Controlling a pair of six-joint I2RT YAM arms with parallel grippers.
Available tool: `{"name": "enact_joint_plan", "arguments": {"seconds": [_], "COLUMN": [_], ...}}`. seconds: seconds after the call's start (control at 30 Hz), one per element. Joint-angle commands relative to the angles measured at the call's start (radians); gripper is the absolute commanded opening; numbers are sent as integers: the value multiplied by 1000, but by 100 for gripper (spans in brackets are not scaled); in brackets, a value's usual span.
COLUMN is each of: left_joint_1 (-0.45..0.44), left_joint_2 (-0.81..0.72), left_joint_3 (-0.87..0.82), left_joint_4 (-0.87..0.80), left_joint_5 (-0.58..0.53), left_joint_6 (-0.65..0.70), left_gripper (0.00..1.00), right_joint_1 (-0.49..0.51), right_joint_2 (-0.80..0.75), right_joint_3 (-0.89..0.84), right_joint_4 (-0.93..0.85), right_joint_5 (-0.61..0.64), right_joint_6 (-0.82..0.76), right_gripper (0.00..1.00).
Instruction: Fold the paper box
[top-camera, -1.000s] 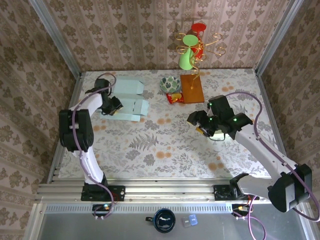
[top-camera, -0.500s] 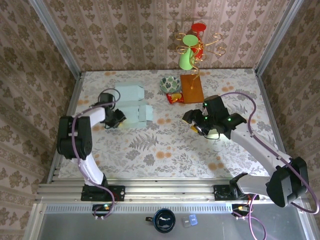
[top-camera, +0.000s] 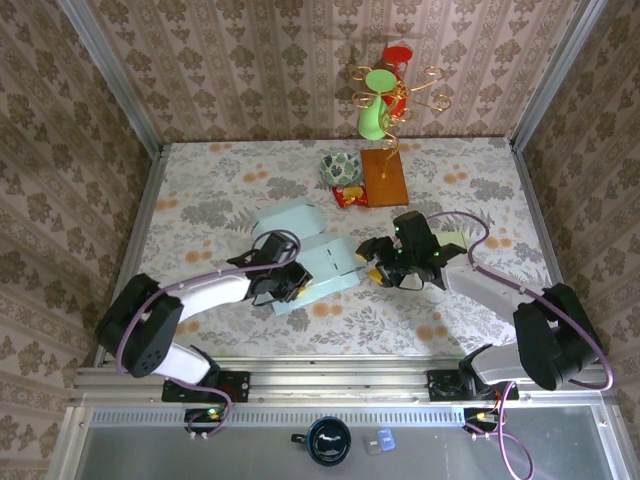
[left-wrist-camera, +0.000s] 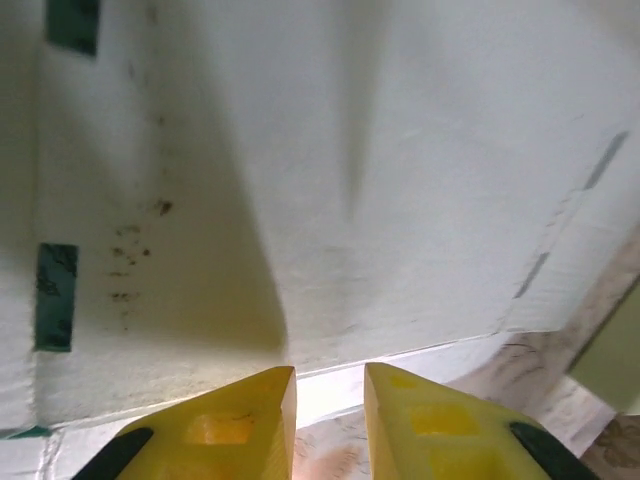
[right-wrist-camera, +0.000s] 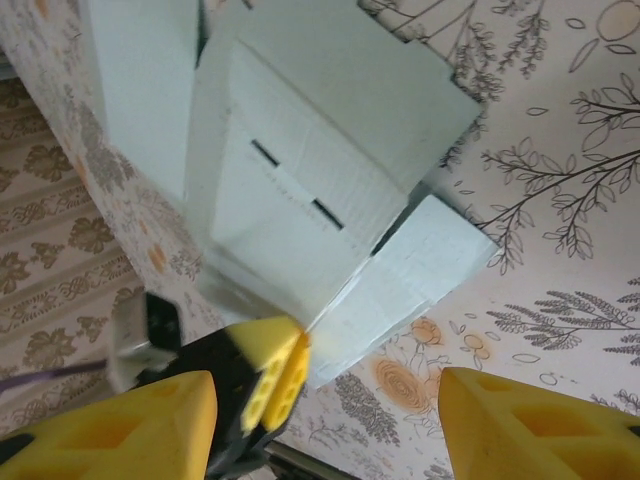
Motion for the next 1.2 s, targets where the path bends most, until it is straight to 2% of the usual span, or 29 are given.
{"name": "enact_joint_plan", "arguments": {"seconds": [0.0,0.17,0.3,0.4,0.5,0.77,1.03,1.17], "left_joint_1": [76,310,419,442,450,446,439,439], "left_joint_2": [-95,-29,136,265,368,459,486,484], "left_joint_3": [92,167,316,447,519,505,474,472], "left_joint_4": [-128,-202,-239,-310,-337,-325,-320,-318], "left_joint_5": [-67,33,106,104,95,69,57,56], "left_joint_6": [26,258,478,633,721,762,787,792], "left_gripper": [27,27,27,27,27,27,27,27], "right_joint_1": [6,6,6,6,7,8,9,9], "right_joint_2": [11,116,190,211,240,317,342,362], "right_joint_3": [-14,-20,-15,-34,-51,-68,-63,-65], "right_joint_4": [90,179,252,298,338,450,518,576], "right_joint_5": [-7,-22,-40,-24,-20,4,24,25], "right_joint_6": [26,29,70,102,127,154,151,167], "right_gripper": [62,62,60,60,59,58,54,46]}}
